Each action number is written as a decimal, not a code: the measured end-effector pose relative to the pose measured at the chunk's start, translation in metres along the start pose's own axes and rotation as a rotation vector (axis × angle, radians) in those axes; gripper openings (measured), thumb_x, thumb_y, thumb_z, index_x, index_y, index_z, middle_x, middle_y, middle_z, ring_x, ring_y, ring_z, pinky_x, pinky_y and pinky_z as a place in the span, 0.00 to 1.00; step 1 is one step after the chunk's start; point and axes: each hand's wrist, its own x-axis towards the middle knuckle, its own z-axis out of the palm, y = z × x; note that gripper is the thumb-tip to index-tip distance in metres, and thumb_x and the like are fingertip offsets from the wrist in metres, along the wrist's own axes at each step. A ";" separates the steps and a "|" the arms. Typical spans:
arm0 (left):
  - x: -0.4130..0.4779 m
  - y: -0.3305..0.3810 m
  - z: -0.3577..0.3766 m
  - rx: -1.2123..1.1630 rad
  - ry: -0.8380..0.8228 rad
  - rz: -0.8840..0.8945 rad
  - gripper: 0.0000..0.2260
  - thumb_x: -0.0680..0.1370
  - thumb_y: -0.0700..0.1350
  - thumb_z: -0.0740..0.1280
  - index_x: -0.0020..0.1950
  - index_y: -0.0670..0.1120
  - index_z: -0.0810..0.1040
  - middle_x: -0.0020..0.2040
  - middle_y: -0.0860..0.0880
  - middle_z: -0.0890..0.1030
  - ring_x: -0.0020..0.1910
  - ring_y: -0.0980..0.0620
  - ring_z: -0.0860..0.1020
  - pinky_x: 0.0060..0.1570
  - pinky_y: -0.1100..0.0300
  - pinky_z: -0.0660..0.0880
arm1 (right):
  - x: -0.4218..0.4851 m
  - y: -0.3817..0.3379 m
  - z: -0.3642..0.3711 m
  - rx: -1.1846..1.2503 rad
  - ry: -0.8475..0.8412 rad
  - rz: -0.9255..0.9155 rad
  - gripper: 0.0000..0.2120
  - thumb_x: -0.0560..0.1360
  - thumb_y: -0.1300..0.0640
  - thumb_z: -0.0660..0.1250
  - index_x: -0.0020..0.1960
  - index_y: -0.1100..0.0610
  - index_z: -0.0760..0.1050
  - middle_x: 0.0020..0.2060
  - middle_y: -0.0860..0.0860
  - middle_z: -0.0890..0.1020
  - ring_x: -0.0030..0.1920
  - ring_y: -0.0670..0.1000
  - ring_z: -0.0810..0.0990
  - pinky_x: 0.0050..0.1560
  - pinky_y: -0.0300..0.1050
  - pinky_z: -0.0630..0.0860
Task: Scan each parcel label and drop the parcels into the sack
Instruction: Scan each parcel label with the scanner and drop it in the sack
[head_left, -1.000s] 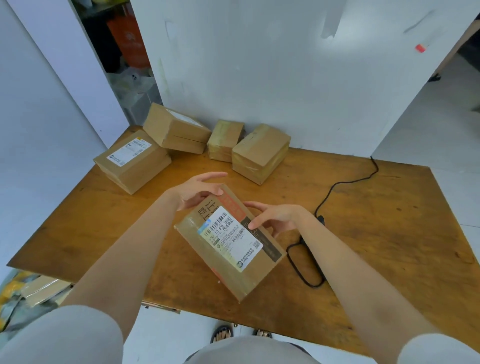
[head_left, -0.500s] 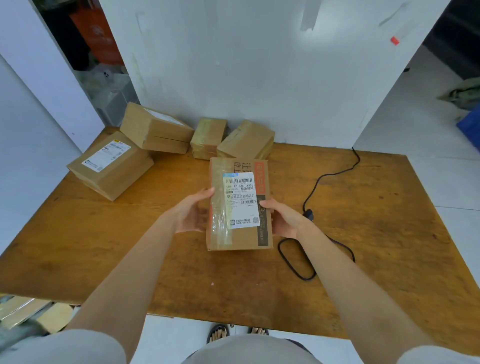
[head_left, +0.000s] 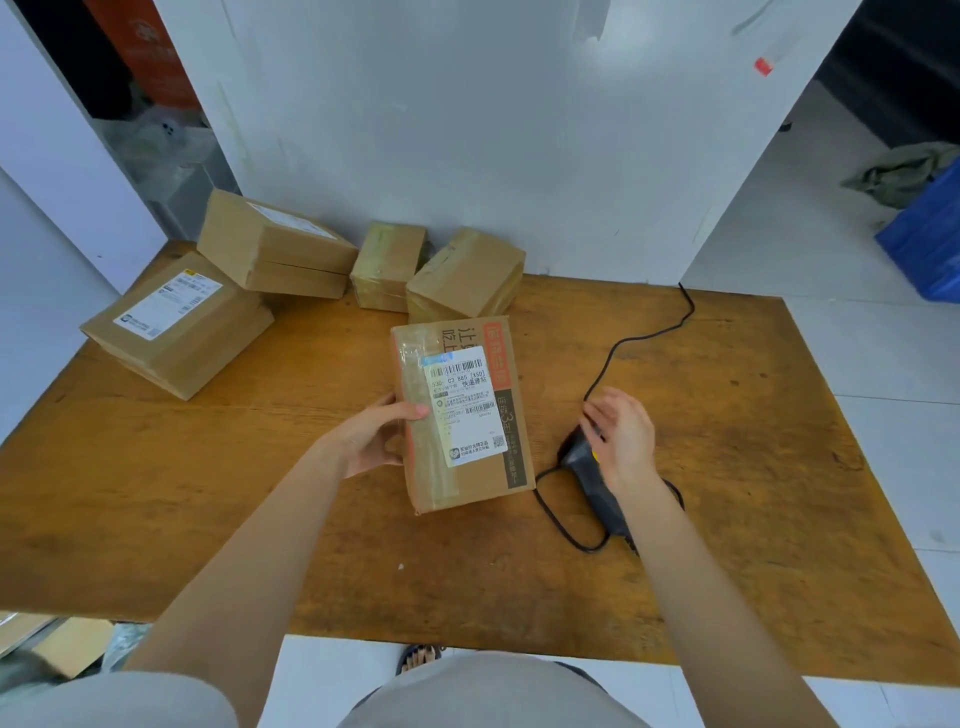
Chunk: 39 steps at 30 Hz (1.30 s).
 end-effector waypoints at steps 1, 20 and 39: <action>-0.001 -0.001 -0.001 0.004 -0.003 -0.004 0.44 0.56 0.48 0.81 0.71 0.51 0.69 0.63 0.49 0.78 0.65 0.46 0.73 0.49 0.44 0.79 | 0.001 0.002 -0.010 -0.182 0.103 -0.066 0.08 0.77 0.62 0.63 0.55 0.55 0.74 0.54 0.54 0.79 0.59 0.56 0.78 0.52 0.45 0.75; 0.011 -0.012 -0.004 -0.197 0.125 0.056 0.55 0.58 0.40 0.80 0.77 0.57 0.53 0.68 0.46 0.72 0.65 0.43 0.71 0.58 0.36 0.73 | -0.035 0.017 -0.015 -0.691 -0.172 -0.115 0.15 0.79 0.45 0.62 0.60 0.53 0.71 0.42 0.50 0.79 0.38 0.47 0.78 0.41 0.44 0.72; 0.021 -0.015 0.000 -0.177 0.108 0.111 0.60 0.50 0.51 0.85 0.77 0.58 0.56 0.67 0.52 0.72 0.62 0.49 0.73 0.48 0.46 0.77 | -0.121 -0.006 0.029 -0.608 -0.714 -0.361 0.21 0.76 0.39 0.57 0.64 0.49 0.70 0.28 0.47 0.71 0.29 0.46 0.68 0.38 0.49 0.72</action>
